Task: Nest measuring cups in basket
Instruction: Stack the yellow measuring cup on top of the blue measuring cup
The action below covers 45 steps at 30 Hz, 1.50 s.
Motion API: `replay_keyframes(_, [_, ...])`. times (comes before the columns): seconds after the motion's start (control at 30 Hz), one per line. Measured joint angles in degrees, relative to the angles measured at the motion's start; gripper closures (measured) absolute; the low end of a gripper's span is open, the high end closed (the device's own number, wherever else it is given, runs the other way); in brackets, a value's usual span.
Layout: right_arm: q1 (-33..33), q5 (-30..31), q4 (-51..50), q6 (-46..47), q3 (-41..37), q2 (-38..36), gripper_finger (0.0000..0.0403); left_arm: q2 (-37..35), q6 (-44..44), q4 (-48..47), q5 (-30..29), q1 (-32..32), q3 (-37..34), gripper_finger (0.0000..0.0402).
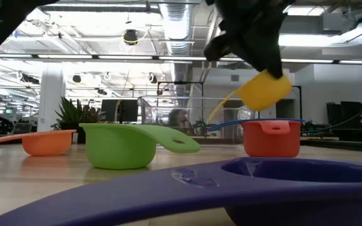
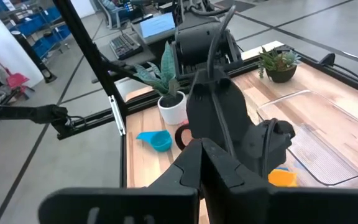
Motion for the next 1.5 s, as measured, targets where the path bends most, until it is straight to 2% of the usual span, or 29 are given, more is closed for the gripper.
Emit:
replay_keyframes(0.23, [0.2, 0.0, 0.0, 0.0, 0.0, 0.0, 0.0376, 0.2, 1.3, 2.2, -1.4, 0.4, 0.1, 0.0401])
replay_keyframes(0.33, [0.2, -0.1, 0.0, 0.0, 0.0, 0.0, 0.0376, 0.2, 2.3, 2.6, 1.3, 0.7, 0.1, 0.0398])
replay_keyframes(0.67, [0.2, -0.1, 0.0, 0.0, 0.0, 0.0, 0.0376, 1.9, 3.5, 2.2, 2.4, 0.8, -0.3, 0.0370])
replay_keyframes(0.97, [0.3, -1.8, 0.0, 0.0, 0.0, 0.0, 0.0376, 2.0, 4.2, 1.1, 2.1, 1.8, 0.0, 0.0326])
replay_keyframes(1.13, [0.3, -2.6, -0.1, -0.1, 0.0, 0.0, 0.0376, 2.0, 2.0, 0.6, 2.3, 2.1, 0.0, 0.0308])
replay_keyframes(1.5, [0.3, -2.8, -0.3, -0.5, 0.0, 0.0, 0.0376, -1.2, -0.3, -0.2, 3.7, 0.9, 0.1, 0.0305])
